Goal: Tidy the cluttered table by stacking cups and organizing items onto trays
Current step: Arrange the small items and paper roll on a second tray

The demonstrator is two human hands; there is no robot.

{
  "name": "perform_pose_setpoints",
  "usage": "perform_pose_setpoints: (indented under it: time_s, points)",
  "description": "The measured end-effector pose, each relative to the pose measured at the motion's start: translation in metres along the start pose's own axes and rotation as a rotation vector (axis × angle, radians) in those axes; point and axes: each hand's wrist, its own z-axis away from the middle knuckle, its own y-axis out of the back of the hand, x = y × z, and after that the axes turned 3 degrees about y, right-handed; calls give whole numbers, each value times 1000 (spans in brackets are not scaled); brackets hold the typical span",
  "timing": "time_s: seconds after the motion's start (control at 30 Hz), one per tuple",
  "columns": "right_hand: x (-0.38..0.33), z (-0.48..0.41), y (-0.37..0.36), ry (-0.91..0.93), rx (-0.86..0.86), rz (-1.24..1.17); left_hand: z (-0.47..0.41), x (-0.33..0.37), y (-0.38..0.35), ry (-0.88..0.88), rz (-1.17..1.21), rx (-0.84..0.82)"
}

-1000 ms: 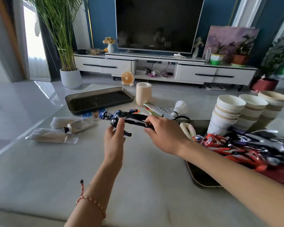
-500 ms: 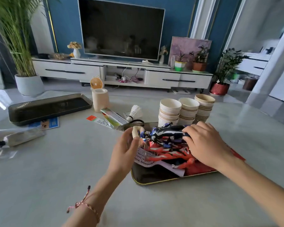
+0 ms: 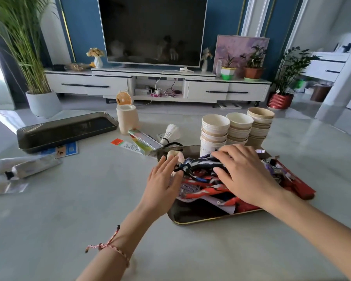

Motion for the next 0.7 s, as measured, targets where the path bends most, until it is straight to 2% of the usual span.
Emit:
perform_pose_setpoints:
  time_s: [0.17,0.33,0.5,0.7]
  points:
    - [-18,-23,3,22,-2,-104,-3,-5,12,4,6,42]
    - [-54,-70,-9,-14,0,-327,-2,-28,41,159,-17,124]
    - [-105,-125,-33,-89,-180,-612,10,-59,79,321,-57,161]
    - [-170,-159,-64,-78,-331,-716,28,-82,117,416,-117,237]
